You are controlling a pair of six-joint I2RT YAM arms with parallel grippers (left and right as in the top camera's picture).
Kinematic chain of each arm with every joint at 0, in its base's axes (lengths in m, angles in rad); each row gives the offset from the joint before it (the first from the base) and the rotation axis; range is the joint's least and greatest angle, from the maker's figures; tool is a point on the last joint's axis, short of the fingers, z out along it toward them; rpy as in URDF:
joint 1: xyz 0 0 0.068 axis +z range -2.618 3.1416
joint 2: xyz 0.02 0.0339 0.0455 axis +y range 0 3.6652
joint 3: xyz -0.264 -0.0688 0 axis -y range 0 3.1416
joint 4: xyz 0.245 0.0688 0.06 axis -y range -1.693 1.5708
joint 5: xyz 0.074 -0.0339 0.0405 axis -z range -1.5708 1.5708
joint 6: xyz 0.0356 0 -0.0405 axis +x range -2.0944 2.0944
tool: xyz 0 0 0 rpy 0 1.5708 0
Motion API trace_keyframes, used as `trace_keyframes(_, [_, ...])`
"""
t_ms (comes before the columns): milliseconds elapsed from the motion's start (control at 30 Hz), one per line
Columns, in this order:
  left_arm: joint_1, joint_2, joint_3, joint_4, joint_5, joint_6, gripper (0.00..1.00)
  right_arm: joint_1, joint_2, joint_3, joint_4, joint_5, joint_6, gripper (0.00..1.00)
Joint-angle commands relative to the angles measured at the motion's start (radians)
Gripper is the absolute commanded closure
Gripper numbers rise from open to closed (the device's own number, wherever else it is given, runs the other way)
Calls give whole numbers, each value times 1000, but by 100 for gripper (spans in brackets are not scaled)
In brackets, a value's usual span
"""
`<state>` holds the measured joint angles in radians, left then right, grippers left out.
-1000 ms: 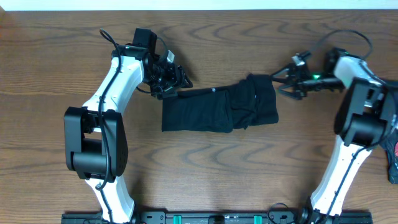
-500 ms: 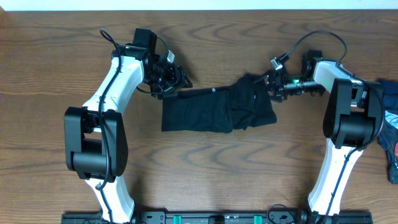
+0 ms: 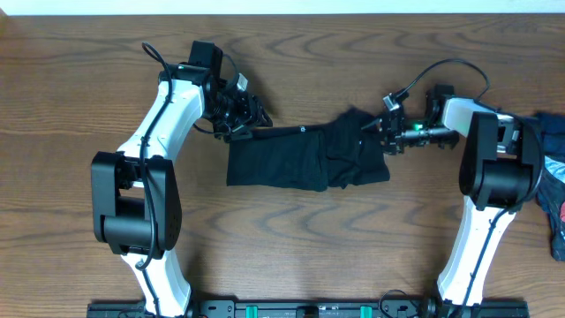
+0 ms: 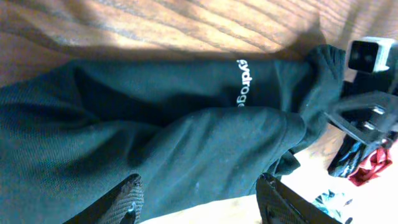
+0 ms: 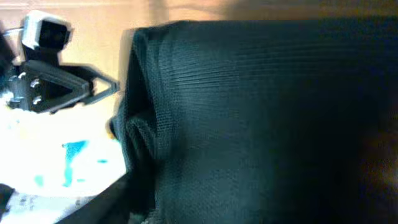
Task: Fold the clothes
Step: 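Grasp the bundle's right end with the right gripper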
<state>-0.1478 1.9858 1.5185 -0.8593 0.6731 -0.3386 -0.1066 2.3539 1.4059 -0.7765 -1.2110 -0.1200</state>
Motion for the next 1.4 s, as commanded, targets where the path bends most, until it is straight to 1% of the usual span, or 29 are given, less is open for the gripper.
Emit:
trace_keyframes(0, [-1,-23,19,-13,-12,16,40,-3,145,-85,6,526,1,48])
trace_keyframes(33, [-1,-23,19,-16,-12,16,40,-11,145,-85,7,526,3,43])
trace_keyframes(67, [0,-23,19,-18,-12,16,40,-17,145,-85,8,525,3,42])
trace_keyframes(100, [-1,-23,19,-19,-12,16,40,-26,145,-85,10,523,3,41])
trace_keyframes(133, [-1,-23,19,-19,-12,16,40,-35,145,-85,11,522,4,46])
trace_keyframes(200, [-1,-23,19,-19,-12,16,40,-55,145,-85,11,521,10,67])
trace_keyframes(233, [-1,-23,19,-20,-12,16,40,-67,145,-85,10,518,11,83])
trace_keyframes(267, [-1,-23,19,-23,-12,16,40,-79,145,-85,9,509,11,93])
trace_keyframes(300, [-1,-23,19,-25,-12,16,40,-89,145,-85,7,502,11,98])
trace_keyframes(500, [-1,-23,19,-49,-12,17,41,-174,145,-80,-7,496,11,99])
trace_keyframes(600, [-5,-23,19,-57,-12,17,41,-213,144,-59,-42,496,11,99])
trace_keyframes(767, [-29,-23,19,-56,-18,17,41,-268,143,16,-121,496,11,99])
trace_keyframes(900, [-54,-23,19,-60,-51,17,41,-304,140,101,-201,508,11,98])
trace_keyframes(1100, [-94,-23,19,-55,-78,16,41,-316,114,230,-317,552,12,98])
trace_keyframes(1367, [-104,-23,19,-51,-95,16,41,-291,61,352,-453,601,11,98])
